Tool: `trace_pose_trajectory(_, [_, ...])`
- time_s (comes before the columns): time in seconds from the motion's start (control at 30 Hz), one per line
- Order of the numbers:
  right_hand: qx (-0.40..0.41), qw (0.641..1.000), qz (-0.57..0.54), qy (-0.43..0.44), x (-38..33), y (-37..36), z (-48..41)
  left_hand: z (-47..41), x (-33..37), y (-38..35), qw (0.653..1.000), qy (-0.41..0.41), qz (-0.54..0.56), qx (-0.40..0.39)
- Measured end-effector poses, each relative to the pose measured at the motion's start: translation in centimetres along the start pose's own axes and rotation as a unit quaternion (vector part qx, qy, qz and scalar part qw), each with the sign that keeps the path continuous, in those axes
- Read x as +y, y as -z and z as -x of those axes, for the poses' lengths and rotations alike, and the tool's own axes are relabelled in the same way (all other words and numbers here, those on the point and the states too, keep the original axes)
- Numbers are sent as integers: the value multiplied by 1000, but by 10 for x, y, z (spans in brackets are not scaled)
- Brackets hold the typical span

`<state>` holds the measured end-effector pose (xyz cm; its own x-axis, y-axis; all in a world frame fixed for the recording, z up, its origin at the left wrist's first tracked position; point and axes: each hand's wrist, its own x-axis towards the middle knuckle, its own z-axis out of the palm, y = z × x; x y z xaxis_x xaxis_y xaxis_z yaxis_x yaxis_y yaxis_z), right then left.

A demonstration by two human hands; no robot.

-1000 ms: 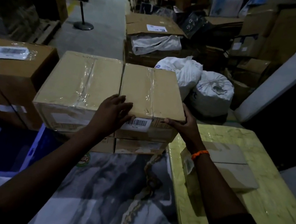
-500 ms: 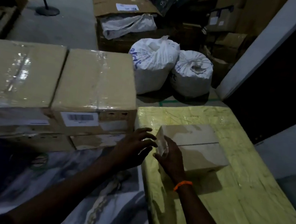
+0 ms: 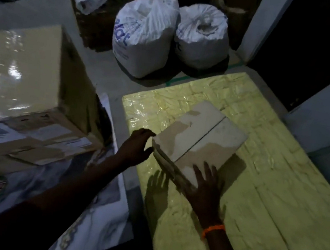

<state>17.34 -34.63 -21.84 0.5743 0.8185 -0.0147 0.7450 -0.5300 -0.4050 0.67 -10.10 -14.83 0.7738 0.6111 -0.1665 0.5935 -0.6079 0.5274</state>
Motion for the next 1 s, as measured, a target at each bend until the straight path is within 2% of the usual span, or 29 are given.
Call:
trace_pose_trajectory(0.1, [59,993,-104,-22,57,22,25,-19,15,-24,995,85,45,-15])
trace_pose_trajectory(0.2, [70,967,-231,-82,80,39,34,-29,35,-51,984,126,107,-64])
trace_pose_trajectory(0.3, [110,903,-341,-238,74,43,24,-30,60,-71,973,111,171,-106])
trace_pose_trajectory(0.37, [102,867,-399,-279,60,43,12,-28,71,-79,978,92,154,-109])
trace_pose_trajectory(0.5, [112,861,-421,-263,34,49,16,-9,68,-73,982,93,151,-63])
trace_pose_trajectory(0.6, [118,874,-416,-222,17,61,33,20,62,-56,968,103,229,-23])
trace_pose_trajectory(0.7, [136,880,-421,-174,-9,83,56,60,62,-34,952,77,297,14])
trace_pose_trajectory(0.9, [101,910,-392,-84,-69,112,127,188,48,2,936,65,337,74])
trace_pose_trajectory(1.0, [67,921,-382,-49,-98,104,162,265,29,4,914,79,381,117])
